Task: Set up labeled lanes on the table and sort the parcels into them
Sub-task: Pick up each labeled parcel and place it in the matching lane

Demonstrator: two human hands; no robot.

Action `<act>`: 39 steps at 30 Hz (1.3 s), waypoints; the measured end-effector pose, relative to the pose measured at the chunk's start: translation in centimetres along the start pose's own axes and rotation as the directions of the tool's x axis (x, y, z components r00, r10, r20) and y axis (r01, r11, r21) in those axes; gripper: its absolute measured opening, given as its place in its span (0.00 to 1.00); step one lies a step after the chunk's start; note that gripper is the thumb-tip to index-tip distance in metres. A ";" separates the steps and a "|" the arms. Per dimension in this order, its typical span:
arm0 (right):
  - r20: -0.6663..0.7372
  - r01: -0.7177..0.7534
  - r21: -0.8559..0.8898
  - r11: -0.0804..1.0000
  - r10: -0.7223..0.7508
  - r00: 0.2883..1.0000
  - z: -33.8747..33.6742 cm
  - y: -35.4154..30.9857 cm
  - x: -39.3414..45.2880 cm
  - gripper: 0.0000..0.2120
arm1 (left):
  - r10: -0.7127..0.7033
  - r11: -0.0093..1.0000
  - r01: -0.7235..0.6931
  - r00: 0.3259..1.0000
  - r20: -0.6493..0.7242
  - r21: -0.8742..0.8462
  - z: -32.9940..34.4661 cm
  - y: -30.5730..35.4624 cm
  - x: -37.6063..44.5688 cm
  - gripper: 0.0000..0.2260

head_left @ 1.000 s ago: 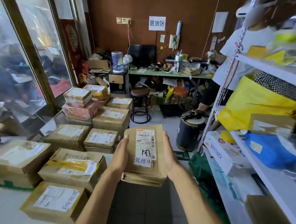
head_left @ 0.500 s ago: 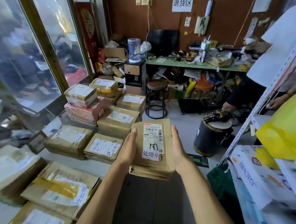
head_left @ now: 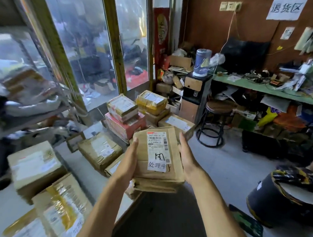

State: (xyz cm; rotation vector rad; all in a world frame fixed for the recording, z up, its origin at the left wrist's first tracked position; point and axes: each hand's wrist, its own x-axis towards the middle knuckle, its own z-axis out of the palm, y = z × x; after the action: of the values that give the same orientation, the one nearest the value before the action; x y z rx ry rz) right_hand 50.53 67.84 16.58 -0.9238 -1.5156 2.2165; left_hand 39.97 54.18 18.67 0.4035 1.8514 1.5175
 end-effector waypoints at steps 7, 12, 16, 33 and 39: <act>0.290 0.004 -0.208 0.978 0.058 0.955 6.6 -0.7 9.9 0.27 | -0.120 0.986 0.078 0.945 -0.304 -0.146 -7.0 -0.4 3.8 0.21; 0.426 0.105 -0.335 0.936 0.051 0.903 12.5 2.7 21.1 0.38 | -0.190 0.956 0.051 0.856 -0.481 -0.288 -12.1 -1.8 8.6 0.24; 0.471 0.141 -0.381 0.914 0.060 0.880 18.0 -1.4 21.4 0.42 | -0.249 0.915 0.031 0.828 -0.503 -0.402 -15.5 -2.5 12.7 0.28; 0.559 0.172 -0.619 0.766 0.276 0.782 21.7 -0.9 29.1 0.38 | -0.481 0.856 0.260 0.719 -0.502 -0.447 -18.0 -2.6 18.3 0.29; 0.582 0.181 -0.621 0.763 0.294 0.758 20.8 -1.0 29.7 0.41 | -0.446 0.887 0.250 0.686 -0.575 -0.389 -16.4 -1.8 18.9 0.24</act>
State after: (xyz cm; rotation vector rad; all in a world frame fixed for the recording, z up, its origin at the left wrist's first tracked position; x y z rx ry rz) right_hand 14.59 70.26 12.43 -0.2945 -2.7452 2.1787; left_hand 15.69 53.72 12.14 -0.6919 1.9993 1.7278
